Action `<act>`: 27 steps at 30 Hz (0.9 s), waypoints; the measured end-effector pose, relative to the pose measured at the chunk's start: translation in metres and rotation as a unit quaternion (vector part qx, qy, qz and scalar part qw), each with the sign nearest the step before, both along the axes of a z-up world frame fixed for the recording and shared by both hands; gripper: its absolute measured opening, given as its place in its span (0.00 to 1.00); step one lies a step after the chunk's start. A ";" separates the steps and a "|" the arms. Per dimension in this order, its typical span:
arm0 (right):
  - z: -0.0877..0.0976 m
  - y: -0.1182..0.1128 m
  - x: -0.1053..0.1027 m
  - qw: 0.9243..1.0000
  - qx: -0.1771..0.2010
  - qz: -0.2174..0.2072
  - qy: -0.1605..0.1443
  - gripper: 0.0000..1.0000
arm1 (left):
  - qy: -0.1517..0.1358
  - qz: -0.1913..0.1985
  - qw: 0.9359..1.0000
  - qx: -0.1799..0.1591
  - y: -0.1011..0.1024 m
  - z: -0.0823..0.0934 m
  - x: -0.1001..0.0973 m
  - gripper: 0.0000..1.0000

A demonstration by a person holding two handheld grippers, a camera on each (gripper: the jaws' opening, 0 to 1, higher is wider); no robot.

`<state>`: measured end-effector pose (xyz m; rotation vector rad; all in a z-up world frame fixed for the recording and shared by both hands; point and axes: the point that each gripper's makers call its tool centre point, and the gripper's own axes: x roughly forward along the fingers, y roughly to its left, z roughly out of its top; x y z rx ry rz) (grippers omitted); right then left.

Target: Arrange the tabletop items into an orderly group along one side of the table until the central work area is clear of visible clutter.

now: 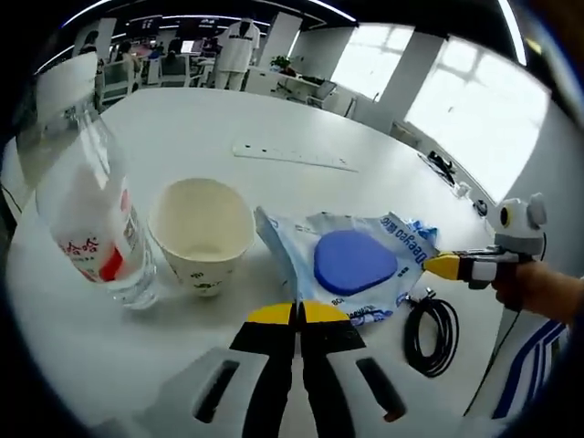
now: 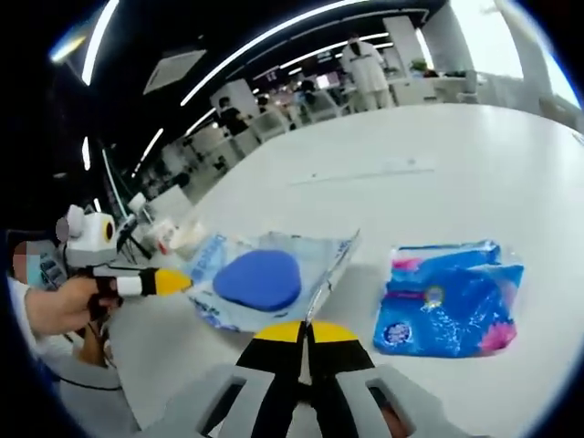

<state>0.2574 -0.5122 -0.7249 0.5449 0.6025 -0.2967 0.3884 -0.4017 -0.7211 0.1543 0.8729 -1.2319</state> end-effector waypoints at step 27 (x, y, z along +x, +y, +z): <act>-0.035 -0.007 -0.005 0.999 0.001 0.002 0.035 0.00 | 0.044 0.026 0.998 0.042 -0.005 -0.033 0.002 0.00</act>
